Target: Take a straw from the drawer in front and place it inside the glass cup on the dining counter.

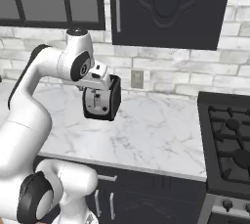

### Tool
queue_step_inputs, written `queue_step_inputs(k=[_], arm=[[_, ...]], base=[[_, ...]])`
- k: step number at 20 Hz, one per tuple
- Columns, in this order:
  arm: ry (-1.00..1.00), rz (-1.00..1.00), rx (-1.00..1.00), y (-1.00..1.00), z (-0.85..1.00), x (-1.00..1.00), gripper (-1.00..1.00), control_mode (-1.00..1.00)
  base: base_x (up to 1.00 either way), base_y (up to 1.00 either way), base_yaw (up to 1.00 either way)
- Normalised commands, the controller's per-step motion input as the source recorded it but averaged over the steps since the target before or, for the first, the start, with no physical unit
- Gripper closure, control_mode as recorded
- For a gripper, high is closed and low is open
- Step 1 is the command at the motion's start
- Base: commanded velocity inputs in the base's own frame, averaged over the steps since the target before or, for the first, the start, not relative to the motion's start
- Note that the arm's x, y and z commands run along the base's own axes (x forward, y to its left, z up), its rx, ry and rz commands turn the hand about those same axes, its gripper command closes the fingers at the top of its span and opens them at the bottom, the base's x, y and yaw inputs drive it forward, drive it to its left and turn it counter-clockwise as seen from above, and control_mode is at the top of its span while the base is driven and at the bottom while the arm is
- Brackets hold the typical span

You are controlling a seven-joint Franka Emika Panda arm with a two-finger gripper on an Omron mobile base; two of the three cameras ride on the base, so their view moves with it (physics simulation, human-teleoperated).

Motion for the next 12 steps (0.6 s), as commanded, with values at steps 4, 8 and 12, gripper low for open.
queue_step_inputs(k=[4, 8, 12], arm=[[0.00, 0.00, 0.00, 0.00, 0.00, 0.00, -1.00, 1.00], [0.00, 0.00, 0.00, 0.00, 0.00, 0.00, -1.00, 1.00], [0.00, 0.00, 0.00, 0.00, 0.00, 0.00, -1.00, 1.00]], base=[[-0.11, 0.00, 0.00], [-0.87, -0.06, 0.00], [-1.00, -0.28, 0.00]])
